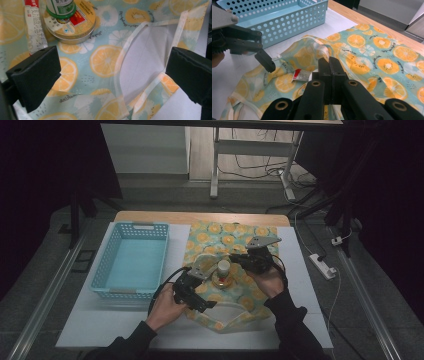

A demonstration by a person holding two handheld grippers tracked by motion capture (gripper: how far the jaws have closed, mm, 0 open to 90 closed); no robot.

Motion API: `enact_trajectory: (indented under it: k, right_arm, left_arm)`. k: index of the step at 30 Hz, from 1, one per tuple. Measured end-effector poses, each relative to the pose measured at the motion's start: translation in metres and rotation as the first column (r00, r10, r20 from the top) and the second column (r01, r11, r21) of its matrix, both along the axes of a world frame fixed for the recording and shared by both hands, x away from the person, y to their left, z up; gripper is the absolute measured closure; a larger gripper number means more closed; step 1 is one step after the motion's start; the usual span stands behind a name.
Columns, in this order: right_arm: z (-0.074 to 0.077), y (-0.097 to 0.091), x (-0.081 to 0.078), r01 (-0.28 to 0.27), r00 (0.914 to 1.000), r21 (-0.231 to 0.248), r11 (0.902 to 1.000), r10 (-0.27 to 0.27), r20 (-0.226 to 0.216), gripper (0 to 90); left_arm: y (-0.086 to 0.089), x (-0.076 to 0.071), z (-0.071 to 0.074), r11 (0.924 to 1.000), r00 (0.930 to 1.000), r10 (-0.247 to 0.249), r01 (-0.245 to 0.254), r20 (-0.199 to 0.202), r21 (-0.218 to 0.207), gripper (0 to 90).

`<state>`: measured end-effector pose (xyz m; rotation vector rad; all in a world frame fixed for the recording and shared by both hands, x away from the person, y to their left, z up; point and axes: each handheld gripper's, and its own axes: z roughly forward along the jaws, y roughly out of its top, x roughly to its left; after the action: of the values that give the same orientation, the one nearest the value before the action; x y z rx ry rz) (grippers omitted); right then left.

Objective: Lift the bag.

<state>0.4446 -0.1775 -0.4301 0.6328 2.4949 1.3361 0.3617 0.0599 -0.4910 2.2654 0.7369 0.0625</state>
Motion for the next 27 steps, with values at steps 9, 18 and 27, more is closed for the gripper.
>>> enact_trajectory:
  k: [9, 18, 27]
  right_arm:
    - [0.000, 0.000, -0.001, 0.000, 1.0000, 0.000, 1.0000, 0.000, 0.001, 90.0]
    - [-0.001, 0.000, -0.001, -0.005, 1.0000, -0.004, 1.0000, 0.005, -0.002, 90.0]
    - [-0.002, 0.000, -0.001, -0.005, 1.0000, -0.007, 1.0000, 0.005, -0.004, 90.0]
  left_arm:
    - [-0.007, -0.002, -0.016, 0.9989, 0.9996, -0.025, 0.026, -0.009, 0.038, 0.2]
    - [-0.013, -0.004, -0.032, 0.9920, 0.9985, -0.054, 0.052, 0.009, 0.114, 1.9]
    - [-0.015, -0.005, -0.038, 0.9820, 0.9986, -0.047, 0.042, 0.025, 0.184, 15.2]
